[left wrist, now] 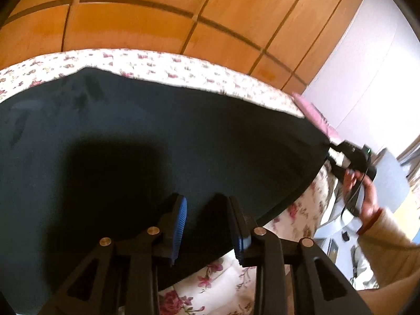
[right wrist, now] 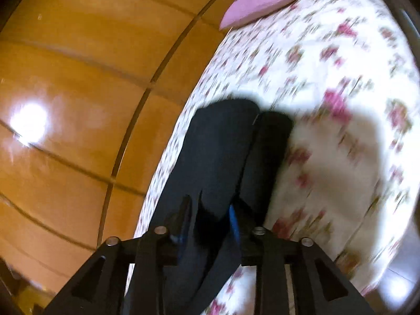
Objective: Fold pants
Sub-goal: 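Lay the trousers flat with the left gripper while the right gripper smooths the hems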
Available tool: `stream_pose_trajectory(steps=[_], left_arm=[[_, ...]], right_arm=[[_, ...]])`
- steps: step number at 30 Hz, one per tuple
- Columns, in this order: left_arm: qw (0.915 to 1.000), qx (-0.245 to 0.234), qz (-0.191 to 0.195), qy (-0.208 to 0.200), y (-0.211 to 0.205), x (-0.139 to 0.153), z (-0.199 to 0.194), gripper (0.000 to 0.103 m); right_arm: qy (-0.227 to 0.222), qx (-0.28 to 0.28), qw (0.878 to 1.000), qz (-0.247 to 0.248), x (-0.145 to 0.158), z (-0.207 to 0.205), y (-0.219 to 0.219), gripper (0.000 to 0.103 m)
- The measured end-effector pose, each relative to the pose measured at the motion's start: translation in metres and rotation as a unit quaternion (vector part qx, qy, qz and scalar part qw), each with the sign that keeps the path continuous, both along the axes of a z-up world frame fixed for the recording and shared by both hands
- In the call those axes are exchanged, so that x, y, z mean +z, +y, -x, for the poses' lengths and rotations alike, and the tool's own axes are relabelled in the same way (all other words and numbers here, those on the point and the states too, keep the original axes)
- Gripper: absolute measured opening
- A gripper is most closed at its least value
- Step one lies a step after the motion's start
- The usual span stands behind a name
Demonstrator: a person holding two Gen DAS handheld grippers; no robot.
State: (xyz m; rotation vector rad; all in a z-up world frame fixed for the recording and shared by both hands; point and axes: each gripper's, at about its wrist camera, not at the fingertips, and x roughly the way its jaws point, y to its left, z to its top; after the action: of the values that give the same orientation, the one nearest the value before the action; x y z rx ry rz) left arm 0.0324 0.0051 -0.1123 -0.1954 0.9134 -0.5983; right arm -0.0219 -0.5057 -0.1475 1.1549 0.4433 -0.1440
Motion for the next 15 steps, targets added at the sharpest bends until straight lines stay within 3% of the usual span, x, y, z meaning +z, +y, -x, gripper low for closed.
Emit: stream_pose_trajectory(steps=[1,2,4,8,11,15], left_arm=[[1.0,0.001,-0.002,-0.001,0.0,0.002,0.001,0.024],[0.9999,-0.007,0.004,0.008,-0.001,0.003,0.001,0.012],[0.9997,-0.019,0.011,0.015,-0.005,0.005,0.004,0.007],[0.9997,-0.023,0.004,0.012,-0.006,0.002,0.011,0.007],[0.9992,-0.015,0.026,0.028,-0.001,0.002,0.007,0.009],[0.9984,-0.008,0.045,0.033,0.01,0.008,0.007,0.016]], right_arm=[[0.003,-0.005,1.0,-0.002,0.0,0.0,-0.006,0.011],[0.005,-0.002,1.0,-0.009,0.001,0.0,-0.01,0.006],[-0.006,-0.002,1.0,-0.01,0.009,0.007,-0.012,0.006],[0.024,-0.006,0.997,0.068,0.027,0.017,-0.003,0.006],[0.079,-0.003,0.994,0.07,0.007,0.007,-0.005,0.006],[0.079,-0.016,0.994,0.076,0.013,0.012,-0.003,0.012]])
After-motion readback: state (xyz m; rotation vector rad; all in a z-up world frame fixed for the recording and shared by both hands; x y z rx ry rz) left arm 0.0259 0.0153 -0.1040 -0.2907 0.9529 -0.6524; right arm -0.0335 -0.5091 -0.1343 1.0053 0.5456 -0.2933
